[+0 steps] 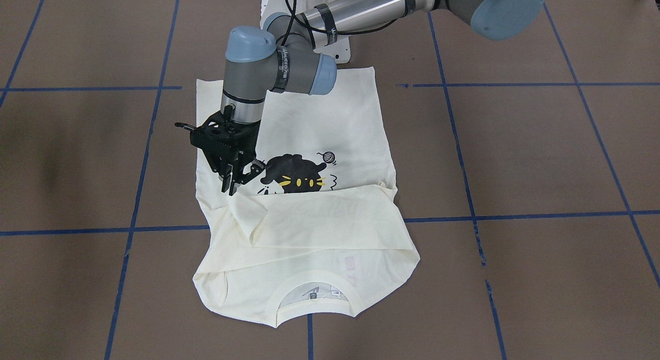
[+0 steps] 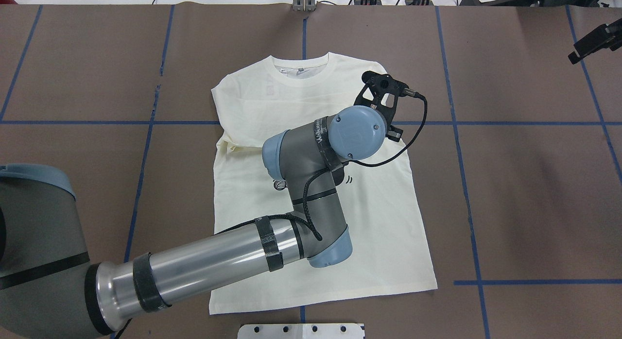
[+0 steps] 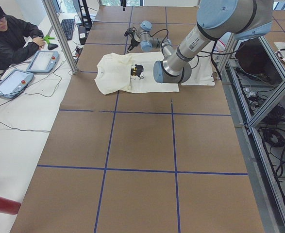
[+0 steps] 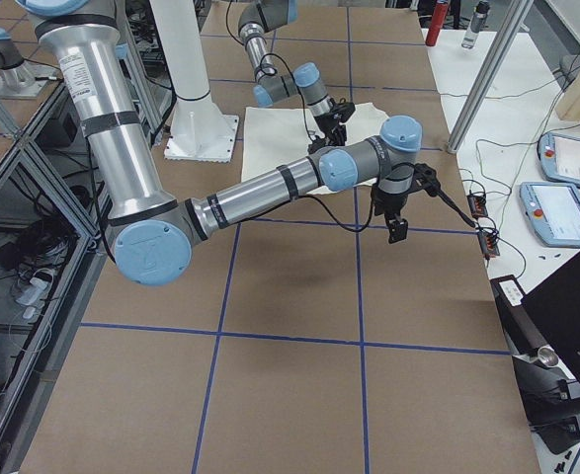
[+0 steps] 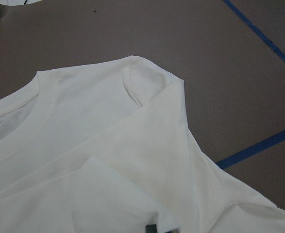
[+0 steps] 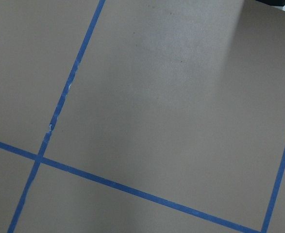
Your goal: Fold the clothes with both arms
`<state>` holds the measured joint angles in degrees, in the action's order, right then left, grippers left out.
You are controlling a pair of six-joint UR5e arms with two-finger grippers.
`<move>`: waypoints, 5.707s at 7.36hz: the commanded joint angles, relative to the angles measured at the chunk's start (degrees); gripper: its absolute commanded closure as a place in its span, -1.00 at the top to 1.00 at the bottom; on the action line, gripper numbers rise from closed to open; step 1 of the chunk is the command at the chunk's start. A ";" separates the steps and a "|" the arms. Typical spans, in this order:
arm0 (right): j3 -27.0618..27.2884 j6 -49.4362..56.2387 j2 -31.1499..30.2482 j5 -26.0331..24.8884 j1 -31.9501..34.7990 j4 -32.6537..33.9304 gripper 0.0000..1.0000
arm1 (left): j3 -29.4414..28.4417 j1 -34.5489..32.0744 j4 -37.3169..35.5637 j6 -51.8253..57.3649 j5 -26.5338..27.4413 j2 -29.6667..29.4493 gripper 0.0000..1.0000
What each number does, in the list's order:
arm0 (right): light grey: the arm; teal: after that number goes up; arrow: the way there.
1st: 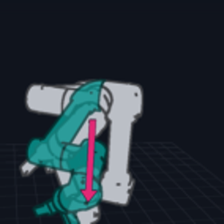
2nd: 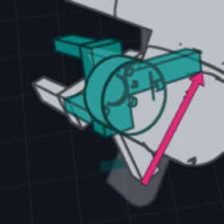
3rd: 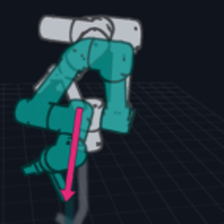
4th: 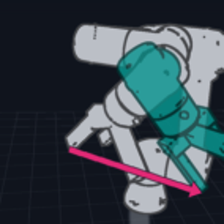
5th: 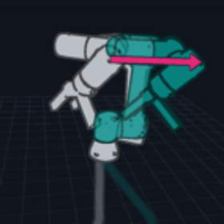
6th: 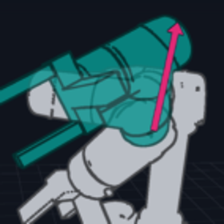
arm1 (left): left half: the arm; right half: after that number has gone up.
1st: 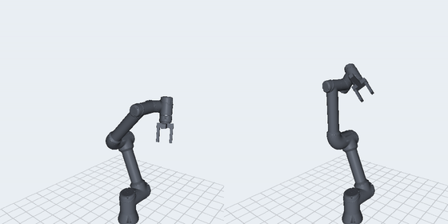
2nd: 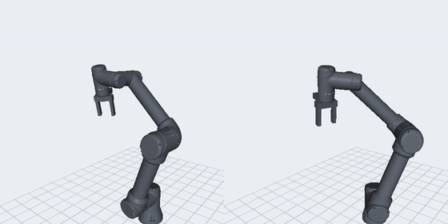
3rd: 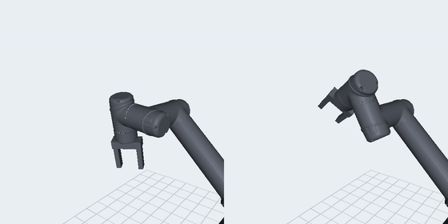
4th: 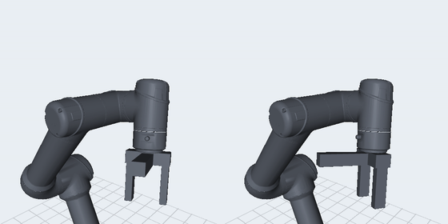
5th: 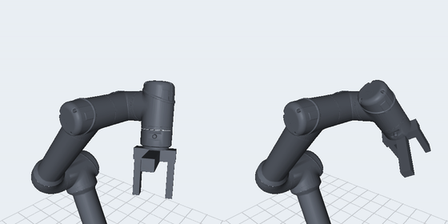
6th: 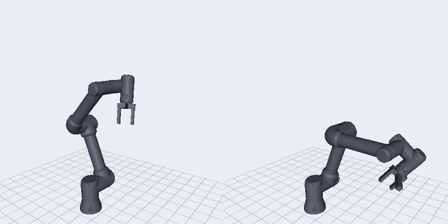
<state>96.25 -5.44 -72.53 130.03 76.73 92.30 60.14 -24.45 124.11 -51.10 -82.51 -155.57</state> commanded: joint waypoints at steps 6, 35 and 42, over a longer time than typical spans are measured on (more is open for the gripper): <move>1.05 -18.15 6.59 -1.00 -10.08 -8.45 1.00 | 22.60 -15.34 -15.95 12.54 -21.82 16.66 1.00; -24.79 -42.63 35.53 -47.76 -46.22 0.00 -0.04 | 44.98 -25.39 -15.56 21.49 -30.08 45.09 1.00; -24.79 -41.67 34.38 -47.85 -47.02 0.42 -0.08 | 44.98 -25.39 -15.56 20.78 -30.08 45.09 1.00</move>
<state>71.46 -47.01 -38.11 82.18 29.89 92.81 105.18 -49.83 108.54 -30.31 -112.59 -110.52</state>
